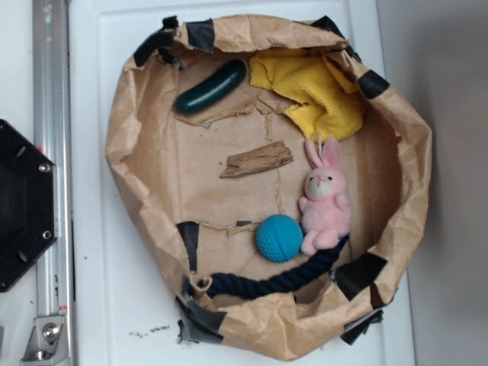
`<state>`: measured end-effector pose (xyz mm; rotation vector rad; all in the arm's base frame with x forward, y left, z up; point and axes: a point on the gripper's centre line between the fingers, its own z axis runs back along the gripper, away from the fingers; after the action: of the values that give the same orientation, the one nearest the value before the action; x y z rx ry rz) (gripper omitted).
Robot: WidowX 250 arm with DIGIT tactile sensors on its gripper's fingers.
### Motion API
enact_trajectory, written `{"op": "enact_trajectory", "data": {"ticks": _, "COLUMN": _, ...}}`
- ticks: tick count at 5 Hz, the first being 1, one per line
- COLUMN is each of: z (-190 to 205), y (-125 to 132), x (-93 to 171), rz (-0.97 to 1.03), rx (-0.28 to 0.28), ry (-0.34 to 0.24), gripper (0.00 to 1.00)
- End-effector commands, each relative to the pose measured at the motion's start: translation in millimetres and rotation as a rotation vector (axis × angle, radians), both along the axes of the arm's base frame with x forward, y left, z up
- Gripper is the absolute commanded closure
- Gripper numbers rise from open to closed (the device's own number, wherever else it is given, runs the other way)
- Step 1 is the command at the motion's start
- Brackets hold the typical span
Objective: Grab the wood chip.
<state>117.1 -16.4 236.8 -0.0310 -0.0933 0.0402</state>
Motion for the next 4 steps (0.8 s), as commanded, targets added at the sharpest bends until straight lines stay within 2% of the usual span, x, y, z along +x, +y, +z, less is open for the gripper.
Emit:
{"op": "enact_trajectory", "data": {"ticks": 1, "z": 0.0, "y": 0.0, "x": 0.0, "rz": 0.0, "rx": 0.0, "ry": 0.0, "gripper": 0.0}}
{"op": "enact_trajectory", "data": {"ticks": 2, "z": -36.7, "y": 14.5, "x": 46.3, "rz": 0.069, "rx": 0.031, "ry": 0.029, "gripper": 0.0}}
{"op": "enact_trajectory", "data": {"ticks": 3, "z": -64.2, "y": 23.2, "x": 84.5, "rz": 0.086, "rx": 0.022, "ry": 0.014, "gripper": 0.0}}
{"op": "enact_trajectory", "data": {"ticks": 4, "z": -88.7, "y": 36.8, "x": 109.3, "rz": 0.114, "rx": 0.013, "ry": 0.007, "gripper": 0.0}}
